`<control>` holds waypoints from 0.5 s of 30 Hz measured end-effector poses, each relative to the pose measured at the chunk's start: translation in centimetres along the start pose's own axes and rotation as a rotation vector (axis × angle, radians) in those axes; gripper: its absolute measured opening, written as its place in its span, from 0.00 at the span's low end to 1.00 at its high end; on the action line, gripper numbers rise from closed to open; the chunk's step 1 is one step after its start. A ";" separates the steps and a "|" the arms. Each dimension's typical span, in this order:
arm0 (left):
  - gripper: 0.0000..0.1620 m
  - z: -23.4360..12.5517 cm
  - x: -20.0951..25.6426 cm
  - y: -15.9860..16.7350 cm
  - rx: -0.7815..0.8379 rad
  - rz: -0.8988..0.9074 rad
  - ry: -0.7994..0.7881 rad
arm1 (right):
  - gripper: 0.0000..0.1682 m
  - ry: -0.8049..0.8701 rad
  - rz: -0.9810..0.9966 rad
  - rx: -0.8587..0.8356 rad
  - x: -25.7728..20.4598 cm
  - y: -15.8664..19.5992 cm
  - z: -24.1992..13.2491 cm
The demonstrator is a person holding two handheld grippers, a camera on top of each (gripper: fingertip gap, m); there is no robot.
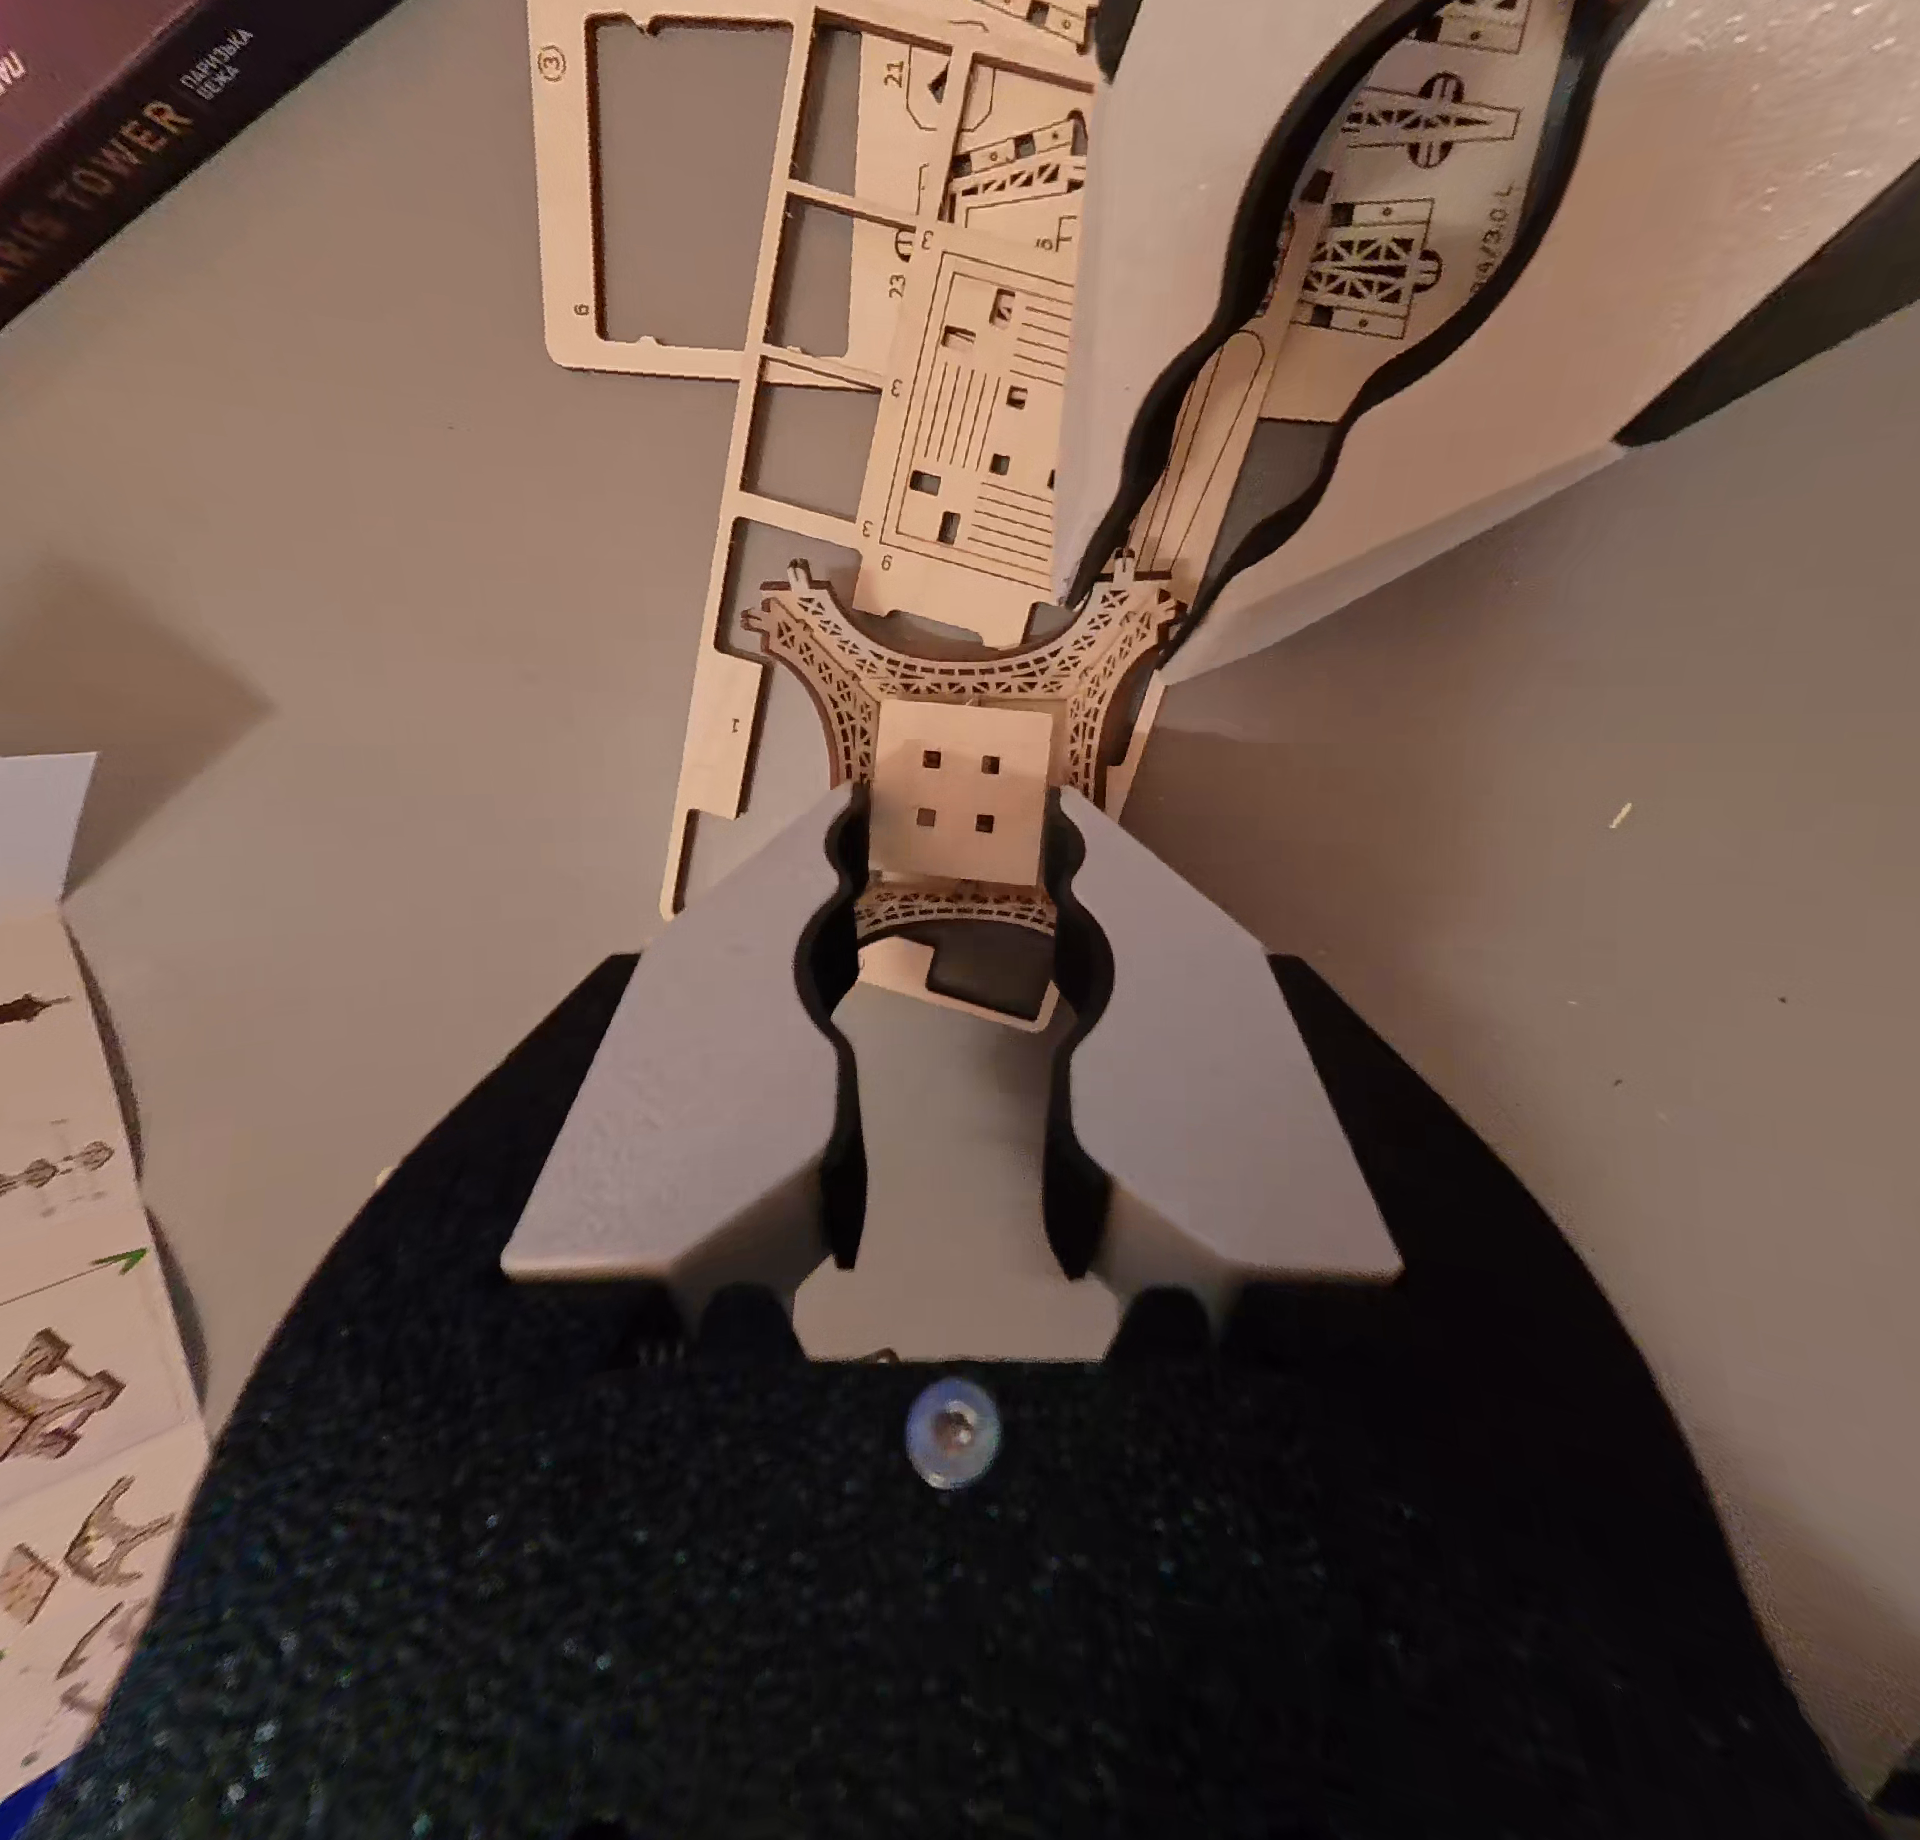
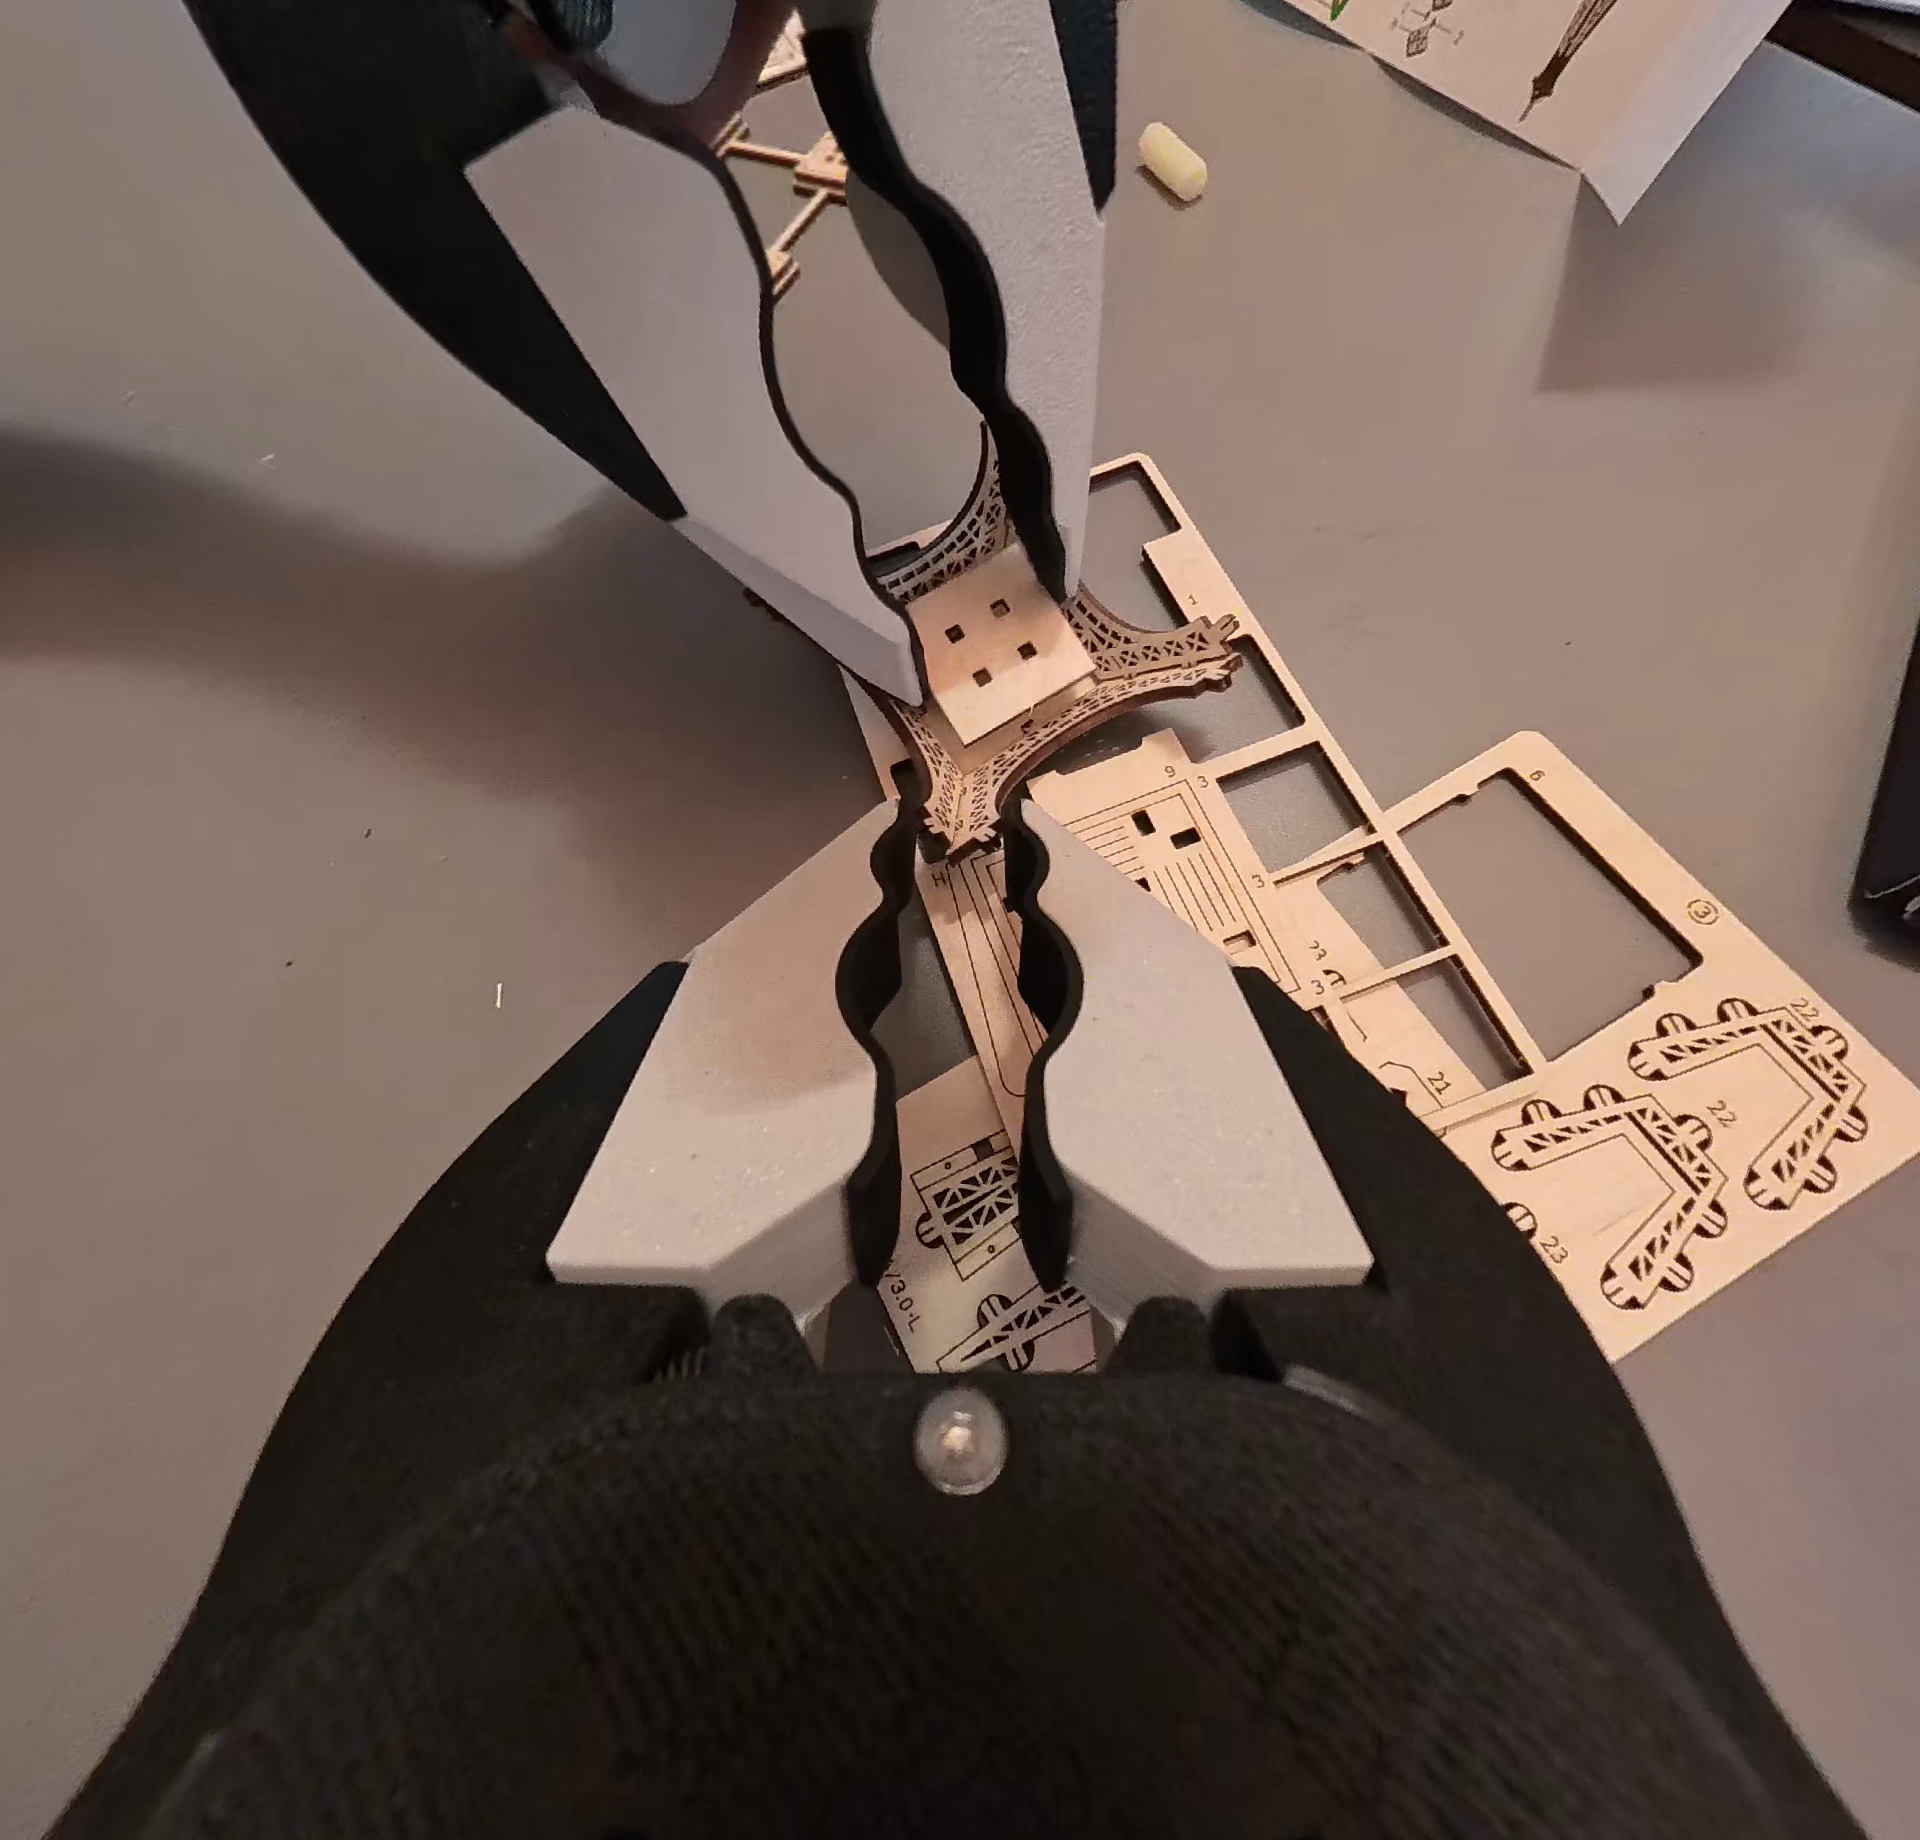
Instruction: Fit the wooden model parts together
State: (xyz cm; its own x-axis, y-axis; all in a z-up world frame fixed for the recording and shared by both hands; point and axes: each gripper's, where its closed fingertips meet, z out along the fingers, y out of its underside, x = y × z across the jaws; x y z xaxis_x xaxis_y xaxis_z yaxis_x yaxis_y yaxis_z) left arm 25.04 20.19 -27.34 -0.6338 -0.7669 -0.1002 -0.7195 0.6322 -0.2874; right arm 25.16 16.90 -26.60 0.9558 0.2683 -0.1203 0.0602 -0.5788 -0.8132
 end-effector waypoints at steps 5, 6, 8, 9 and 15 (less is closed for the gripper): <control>0.20 -0.3 -0.1 0.1 -0.018 0.011 -0.029 | 0.08 0.001 -0.003 0.001 0.0 0.0 0.0; 0.20 -0.5 -0.2 0.2 -0.021 0.019 -0.038 | 0.08 0.002 -0.004 0.001 0.0 0.0 0.0; 0.21 -0.9 -0.4 0.1 -0.016 0.026 -0.053 | 0.08 0.003 -0.005 0.000 0.0 0.0 0.0; 0.21 -1.0 -0.5 -0.1 -0.007 0.026 -0.059 | 0.08 0.003 -0.005 0.000 0.0 0.0 0.0; 0.17 -0.7 0.2 -0.7 0.006 0.101 -0.047 | 0.08 0.001 -0.003 0.000 0.0 0.0 0.0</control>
State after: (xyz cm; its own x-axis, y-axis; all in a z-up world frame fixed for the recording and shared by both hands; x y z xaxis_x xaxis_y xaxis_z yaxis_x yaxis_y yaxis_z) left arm 25.19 19.69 -26.49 -0.6890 -0.7037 -0.1735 -0.6509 0.7061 -0.2789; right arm 25.13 16.89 -26.59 0.9559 0.2692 -0.1175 0.0628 -0.5780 -0.8136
